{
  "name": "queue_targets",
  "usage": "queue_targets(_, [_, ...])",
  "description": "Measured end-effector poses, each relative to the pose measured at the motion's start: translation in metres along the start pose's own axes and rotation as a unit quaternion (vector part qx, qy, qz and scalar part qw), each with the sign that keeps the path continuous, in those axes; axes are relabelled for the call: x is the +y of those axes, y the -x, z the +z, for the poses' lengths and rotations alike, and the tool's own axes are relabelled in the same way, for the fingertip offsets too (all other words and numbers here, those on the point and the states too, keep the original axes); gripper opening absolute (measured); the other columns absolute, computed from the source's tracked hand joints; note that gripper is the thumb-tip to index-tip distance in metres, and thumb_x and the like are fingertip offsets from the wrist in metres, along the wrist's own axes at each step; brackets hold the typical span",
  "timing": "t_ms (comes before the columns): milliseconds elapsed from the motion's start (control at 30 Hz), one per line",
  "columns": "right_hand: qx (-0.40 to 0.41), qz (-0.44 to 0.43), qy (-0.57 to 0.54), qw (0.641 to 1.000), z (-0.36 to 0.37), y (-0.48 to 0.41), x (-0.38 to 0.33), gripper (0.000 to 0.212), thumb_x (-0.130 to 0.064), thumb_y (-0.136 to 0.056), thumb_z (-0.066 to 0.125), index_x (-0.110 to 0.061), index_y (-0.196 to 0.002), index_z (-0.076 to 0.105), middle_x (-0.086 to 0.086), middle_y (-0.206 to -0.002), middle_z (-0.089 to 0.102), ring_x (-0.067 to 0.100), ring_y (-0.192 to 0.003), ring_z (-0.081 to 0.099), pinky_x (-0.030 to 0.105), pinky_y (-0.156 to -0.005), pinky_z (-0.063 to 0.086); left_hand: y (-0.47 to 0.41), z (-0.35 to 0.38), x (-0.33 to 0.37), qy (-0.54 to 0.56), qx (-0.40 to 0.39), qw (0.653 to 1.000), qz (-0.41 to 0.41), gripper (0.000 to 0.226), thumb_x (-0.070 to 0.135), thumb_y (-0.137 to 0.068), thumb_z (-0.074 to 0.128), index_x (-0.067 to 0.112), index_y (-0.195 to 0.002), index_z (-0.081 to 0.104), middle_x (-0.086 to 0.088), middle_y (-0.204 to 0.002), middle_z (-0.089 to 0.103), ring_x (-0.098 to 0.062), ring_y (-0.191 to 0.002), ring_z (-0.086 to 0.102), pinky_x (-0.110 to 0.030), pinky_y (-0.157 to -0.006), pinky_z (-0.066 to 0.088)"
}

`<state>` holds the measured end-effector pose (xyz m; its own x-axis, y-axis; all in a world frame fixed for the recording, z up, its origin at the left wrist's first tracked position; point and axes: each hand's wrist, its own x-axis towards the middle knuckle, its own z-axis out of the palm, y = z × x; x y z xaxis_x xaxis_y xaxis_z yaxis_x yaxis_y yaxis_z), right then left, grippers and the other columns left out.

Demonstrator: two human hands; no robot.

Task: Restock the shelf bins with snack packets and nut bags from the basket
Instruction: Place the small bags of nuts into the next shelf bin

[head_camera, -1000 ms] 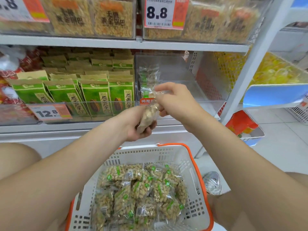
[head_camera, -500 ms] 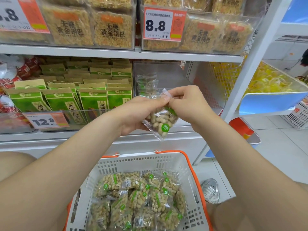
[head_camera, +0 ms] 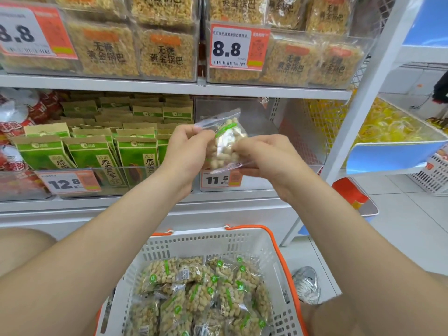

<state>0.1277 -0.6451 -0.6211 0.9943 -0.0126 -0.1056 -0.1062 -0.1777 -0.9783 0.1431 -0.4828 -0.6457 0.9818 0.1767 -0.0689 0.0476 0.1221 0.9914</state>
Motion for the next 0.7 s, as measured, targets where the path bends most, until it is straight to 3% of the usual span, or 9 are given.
queue_targets(100, [0.054,-0.061,0.010,0.997,-0.007,-0.001,-0.005,0.019,-0.015,-0.081,0.066,0.003,-0.075,0.069,0.010,-0.065,0.062,0.021,-0.063,0.065,0.032,-0.066,0.059,0.002,-0.003,0.005,-0.069,0.020,0.995,0.068,0.040,0.020,-0.088,0.069,0.027,-0.124,0.054,0.001,-0.110,0.071,-0.020,-0.099,0.073,-0.044,-0.087,0.061])
queue_targets(200, [0.064,-0.109,0.075,0.989,-0.009,-0.001,-0.004,0.019,-0.013,-0.083,0.065,-0.001,-0.069,0.066,0.004,-0.057,0.060,0.016,-0.056,0.059,0.029,-0.060,0.052,0.006,-0.003,0.010,-0.135,-0.036,0.984,0.114,0.031,0.032,-0.093,0.073,0.026,-0.122,0.065,0.006,-0.103,0.075,-0.004,-0.089,0.071,-0.027,-0.076,0.058])
queue_targets(300, [0.064,-0.109,0.006,0.992,-0.006,-0.004,0.000,0.011,-0.011,-0.082,0.072,-0.005,-0.090,0.076,0.014,-0.079,0.075,0.023,-0.072,0.073,0.041,-0.075,0.063,0.005,-0.004,0.008,-0.129,-0.071,0.982,0.115,0.021,0.033,-0.100,0.070,0.018,-0.114,0.069,-0.001,-0.089,0.079,-0.008,-0.079,0.072,-0.029,-0.076,0.057])
queue_targets(400, [0.038,-0.059,-0.046,0.996,-0.003,-0.006,0.007,0.026,-0.019,-0.084,0.084,-0.012,-0.107,0.075,0.012,-0.095,0.079,0.027,-0.091,0.078,0.051,-0.088,0.063,0.001,-0.006,0.007,-0.079,-0.022,0.993,0.089,0.028,0.033,-0.097,0.076,0.018,-0.116,0.063,0.000,-0.092,0.080,-0.015,-0.085,0.077,-0.037,-0.081,0.063])
queue_targets(467, [0.033,-0.071,-0.033,0.996,-0.001,-0.009,0.011,0.023,-0.019,-0.089,0.082,-0.013,-0.109,0.073,0.009,-0.096,0.080,0.025,-0.091,0.078,0.052,-0.087,0.063,-0.001,-0.006,0.006,-0.063,-0.007,0.995,0.073,0.030,0.033,-0.096,0.077,0.017,-0.116,0.061,-0.002,-0.094,0.080,-0.017,-0.087,0.078,-0.042,-0.083,0.064])
queue_targets(533, [0.093,-0.144,0.040,0.984,-0.001,-0.014,0.012,0.022,-0.022,-0.088,0.080,-0.019,-0.109,0.073,0.002,-0.095,0.079,0.020,-0.089,0.077,0.047,-0.086,0.063,-0.003,-0.007,0.007,-0.141,0.019,0.983,0.117,0.029,0.041,-0.096,0.074,0.018,-0.111,0.063,0.001,-0.093,0.078,-0.015,-0.087,0.075,-0.038,-0.083,0.062])
queue_targets(600, [0.157,-0.232,0.157,0.947,-0.005,-0.020,0.008,0.023,-0.022,-0.088,0.078,-0.024,-0.110,0.073,-0.010,-0.094,0.076,0.005,-0.087,0.071,0.027,-0.085,0.058,-0.004,-0.010,0.005,-0.281,0.051,0.934,0.215,0.025,0.044,-0.100,0.066,0.021,-0.109,0.064,0.008,-0.097,0.072,-0.013,-0.091,0.068,-0.034,-0.081,0.054])
queue_targets(633, [0.176,-0.266,0.200,0.926,-0.007,-0.021,0.005,0.022,-0.019,-0.089,0.077,-0.025,-0.110,0.072,-0.014,-0.092,0.073,0.000,-0.085,0.068,0.017,-0.081,0.053,-0.005,-0.012,0.003,-0.359,0.063,0.894,0.262,0.021,0.042,-0.103,0.061,0.022,-0.111,0.064,0.009,-0.101,0.070,-0.016,-0.097,0.065,-0.037,-0.083,0.049])
queue_targets(700, [0.183,-0.285,0.241,0.909,-0.012,-0.024,0.000,0.022,-0.015,-0.091,0.075,-0.026,-0.110,0.072,-0.018,-0.089,0.068,-0.001,-0.082,0.063,0.011,-0.075,0.045,-0.008,-0.016,0.000,-0.504,0.080,0.799,0.318,0.017,0.031,-0.106,0.056,0.024,-0.118,0.064,0.006,-0.116,0.068,-0.022,-0.115,0.055,-0.042,-0.090,0.036])
